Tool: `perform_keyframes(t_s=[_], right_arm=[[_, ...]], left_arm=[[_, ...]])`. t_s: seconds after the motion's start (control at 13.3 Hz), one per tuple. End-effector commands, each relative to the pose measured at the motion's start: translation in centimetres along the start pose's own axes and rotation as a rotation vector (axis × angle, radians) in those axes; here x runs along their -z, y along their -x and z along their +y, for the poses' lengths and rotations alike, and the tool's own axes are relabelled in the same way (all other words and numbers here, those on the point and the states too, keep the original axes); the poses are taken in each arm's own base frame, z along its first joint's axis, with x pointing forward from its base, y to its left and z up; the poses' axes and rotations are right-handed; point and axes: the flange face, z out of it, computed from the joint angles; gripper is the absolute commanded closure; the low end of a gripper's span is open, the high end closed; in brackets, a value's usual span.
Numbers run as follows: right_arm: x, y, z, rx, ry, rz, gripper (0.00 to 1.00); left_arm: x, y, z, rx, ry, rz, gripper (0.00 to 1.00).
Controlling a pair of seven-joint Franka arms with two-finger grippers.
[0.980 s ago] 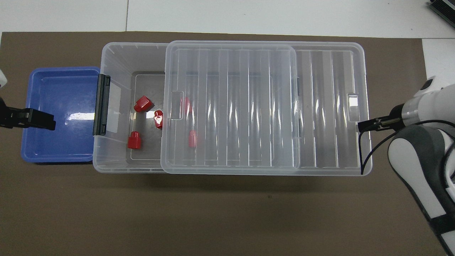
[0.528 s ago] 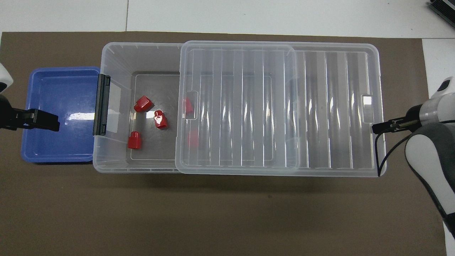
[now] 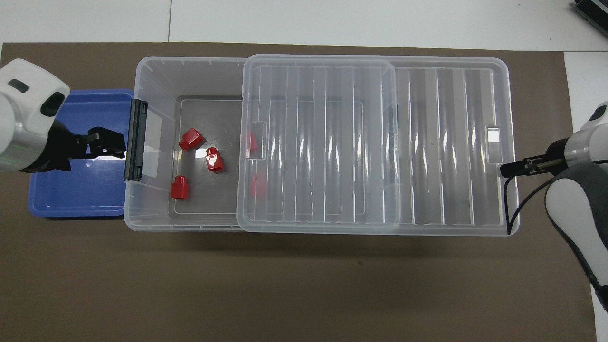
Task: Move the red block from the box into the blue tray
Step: 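Reach the left gripper into the box toward a red block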
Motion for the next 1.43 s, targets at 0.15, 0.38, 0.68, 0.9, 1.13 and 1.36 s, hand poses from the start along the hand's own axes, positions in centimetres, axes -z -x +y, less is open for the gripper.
perform_keyframes(t_s=[0.15, 0.38, 0.68, 0.9, 1.13, 1.36], right_arm=[[5.1, -1.8, -3.8, -0.124, 0.001, 0.026, 0.00], [8.4, -2.7, -6.6, -0.203, 0.001, 0.029, 0.00], [12.8, -2.7, -6.8, -0.297, 0.002, 0.018, 0.00], [14.5, -2.6, -6.7, -0.292, 0.032, 0.011, 0.00], [15.8, -2.5, -6.6, -0.295, 0.034, 0.012, 0.00], [16.8, -3.0, -6.8, -0.297, 0.010, -0.011, 0.00]], left_arm=[[-7.9, -2.1, 6.6, 0.089, 0.045, 0.028, 0.00], [-14.8, -0.9, 9.3, 0.094, 0.065, 0.058, 0.00], [-21.0, -0.9, 9.1, 0.075, 0.046, 0.072, 0.00], [-24.8, -1.4, 9.6, 0.062, 0.025, 0.072, 0.00], [-27.1, -0.8, 11.4, 0.065, 0.022, 0.077, 0.00], [-28.6, -0.1, 12.1, 0.050, 0.018, 0.064, 0.00]])
